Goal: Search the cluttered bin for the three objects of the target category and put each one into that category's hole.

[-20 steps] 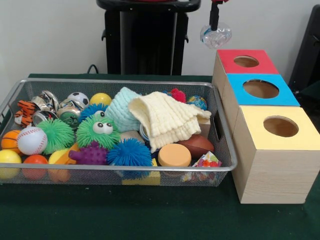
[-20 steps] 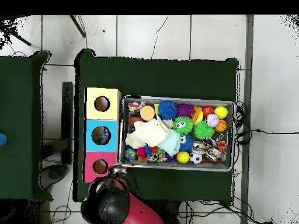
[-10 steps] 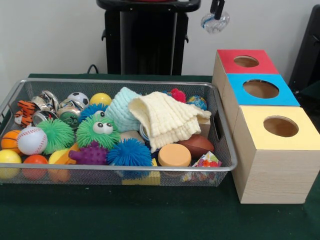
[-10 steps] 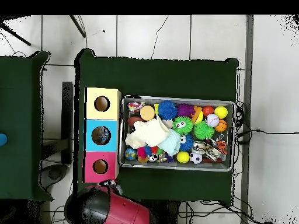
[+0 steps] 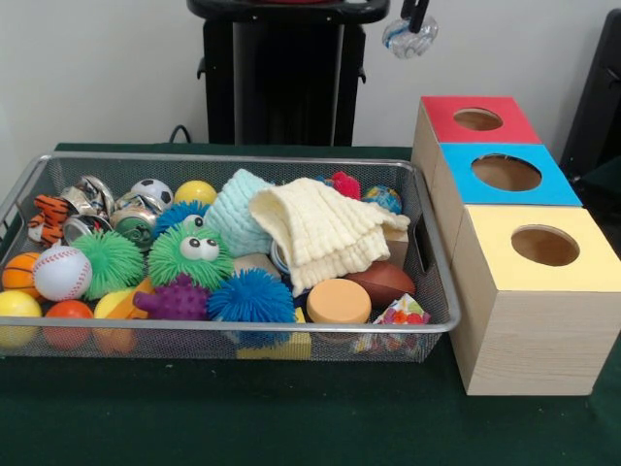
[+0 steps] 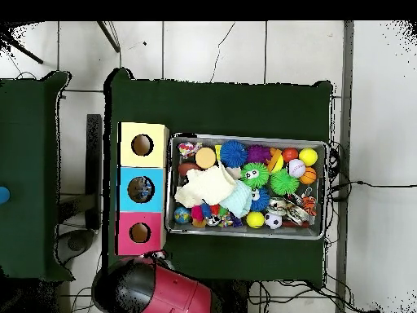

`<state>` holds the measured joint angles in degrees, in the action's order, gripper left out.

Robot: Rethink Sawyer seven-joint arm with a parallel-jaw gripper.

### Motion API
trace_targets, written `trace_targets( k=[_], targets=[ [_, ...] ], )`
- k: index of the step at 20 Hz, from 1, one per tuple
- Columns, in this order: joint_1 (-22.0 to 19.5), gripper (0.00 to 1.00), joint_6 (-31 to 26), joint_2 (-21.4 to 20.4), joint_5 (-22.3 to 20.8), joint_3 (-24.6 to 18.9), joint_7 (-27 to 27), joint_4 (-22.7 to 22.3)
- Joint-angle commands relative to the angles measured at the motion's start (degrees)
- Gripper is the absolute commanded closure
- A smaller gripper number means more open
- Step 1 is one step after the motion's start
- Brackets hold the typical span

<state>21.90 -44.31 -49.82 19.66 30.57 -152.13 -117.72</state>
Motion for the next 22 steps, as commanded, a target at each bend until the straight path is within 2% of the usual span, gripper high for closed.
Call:
trace_targets(
  k=[1, 13, 22],
  targets=[
    [-0.2, 1.0, -4.4, 1.2, -2.1, -0.4, -10.1, 5.4],
    [3.0, 1.0, -10.6, 0.5, -1.3, 0.8, -13.3, 9.1],
    [3.8, 1.0, -15.2, 1.0, -1.4, 1.5, -12.9, 13.6]
  ],
)
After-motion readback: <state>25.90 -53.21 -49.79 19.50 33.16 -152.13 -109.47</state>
